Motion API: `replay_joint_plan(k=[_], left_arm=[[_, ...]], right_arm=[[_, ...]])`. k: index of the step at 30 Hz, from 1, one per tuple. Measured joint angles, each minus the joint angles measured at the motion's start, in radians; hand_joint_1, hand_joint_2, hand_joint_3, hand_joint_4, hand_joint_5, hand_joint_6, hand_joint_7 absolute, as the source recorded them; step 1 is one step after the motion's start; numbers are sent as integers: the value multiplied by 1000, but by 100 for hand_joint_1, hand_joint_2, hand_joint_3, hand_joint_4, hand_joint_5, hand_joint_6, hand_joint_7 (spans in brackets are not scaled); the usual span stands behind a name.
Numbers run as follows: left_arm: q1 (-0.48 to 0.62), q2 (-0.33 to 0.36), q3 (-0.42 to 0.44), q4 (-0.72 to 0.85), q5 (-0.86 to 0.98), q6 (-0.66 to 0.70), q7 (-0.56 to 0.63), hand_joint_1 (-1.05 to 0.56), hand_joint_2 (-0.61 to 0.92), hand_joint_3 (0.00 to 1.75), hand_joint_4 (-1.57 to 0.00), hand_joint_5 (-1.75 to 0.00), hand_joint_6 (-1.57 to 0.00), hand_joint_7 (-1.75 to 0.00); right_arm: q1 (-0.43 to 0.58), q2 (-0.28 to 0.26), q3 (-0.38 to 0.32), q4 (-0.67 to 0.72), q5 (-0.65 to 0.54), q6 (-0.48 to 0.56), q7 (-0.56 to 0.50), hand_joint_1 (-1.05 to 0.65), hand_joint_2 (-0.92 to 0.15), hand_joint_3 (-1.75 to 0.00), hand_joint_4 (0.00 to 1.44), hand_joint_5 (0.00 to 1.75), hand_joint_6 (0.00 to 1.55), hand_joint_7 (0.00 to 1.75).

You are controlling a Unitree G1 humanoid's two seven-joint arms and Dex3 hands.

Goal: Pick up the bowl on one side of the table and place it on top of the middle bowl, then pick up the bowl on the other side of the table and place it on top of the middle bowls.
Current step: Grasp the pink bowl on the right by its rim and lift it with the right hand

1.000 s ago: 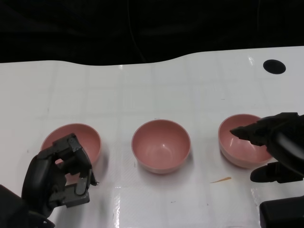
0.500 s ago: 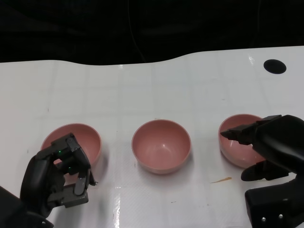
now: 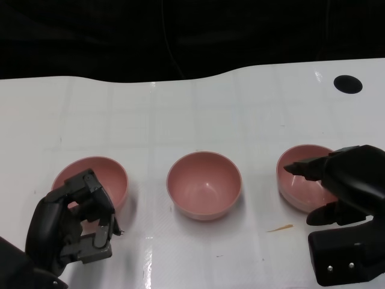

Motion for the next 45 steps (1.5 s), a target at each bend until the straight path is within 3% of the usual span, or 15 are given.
replay_joint_plan(k=[11, 19, 45], left_arm=[[0, 0, 0, -7, 0, 3, 0, 3, 48, 142, -81, -175, -73, -166], [7, 0, -1, -19, 0, 5, 0, 1, 48, 141, -80, -175, -72, -166], [20, 0, 0, -35, -1, 14, 4, 0, 49, 138, -80, -175, -74, -163]], right_arm=[[2, -29, -1, -3, 0, 32, 5, -97, -92, -14, 51, 0, 46, 1], [-11, -27, 41, 72, -2, 20, -29, -99, -92, -16, 52, 1, 47, 1], [-121, 29, 145, 386, -7, -60, -229, -87, -92, -13, 59, 3, 51, 2]])
